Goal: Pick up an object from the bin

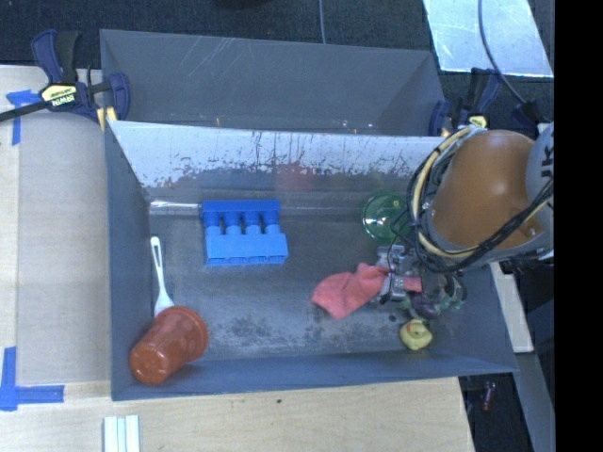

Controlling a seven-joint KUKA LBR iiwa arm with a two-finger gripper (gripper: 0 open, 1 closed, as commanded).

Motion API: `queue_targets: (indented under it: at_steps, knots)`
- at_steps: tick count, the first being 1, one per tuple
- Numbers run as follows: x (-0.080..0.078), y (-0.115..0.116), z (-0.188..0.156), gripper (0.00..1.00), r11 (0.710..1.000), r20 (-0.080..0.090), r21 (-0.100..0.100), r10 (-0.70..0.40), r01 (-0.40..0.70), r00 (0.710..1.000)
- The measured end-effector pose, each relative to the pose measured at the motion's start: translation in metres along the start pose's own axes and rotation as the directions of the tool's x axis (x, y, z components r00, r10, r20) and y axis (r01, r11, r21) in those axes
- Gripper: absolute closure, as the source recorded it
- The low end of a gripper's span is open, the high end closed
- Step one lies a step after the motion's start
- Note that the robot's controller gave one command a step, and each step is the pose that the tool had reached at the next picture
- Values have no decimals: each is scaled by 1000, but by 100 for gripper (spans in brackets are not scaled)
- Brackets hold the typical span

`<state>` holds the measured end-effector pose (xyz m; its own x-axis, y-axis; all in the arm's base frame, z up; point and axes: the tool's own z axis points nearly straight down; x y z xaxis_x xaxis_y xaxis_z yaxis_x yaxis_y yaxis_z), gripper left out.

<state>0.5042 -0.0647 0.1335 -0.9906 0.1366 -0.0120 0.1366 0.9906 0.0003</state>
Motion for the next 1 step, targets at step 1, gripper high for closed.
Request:
queue_targets:
  at_steps: [1]
  knots:
    - [3,6,-76,100,1000,6,2,-14,14,1000]
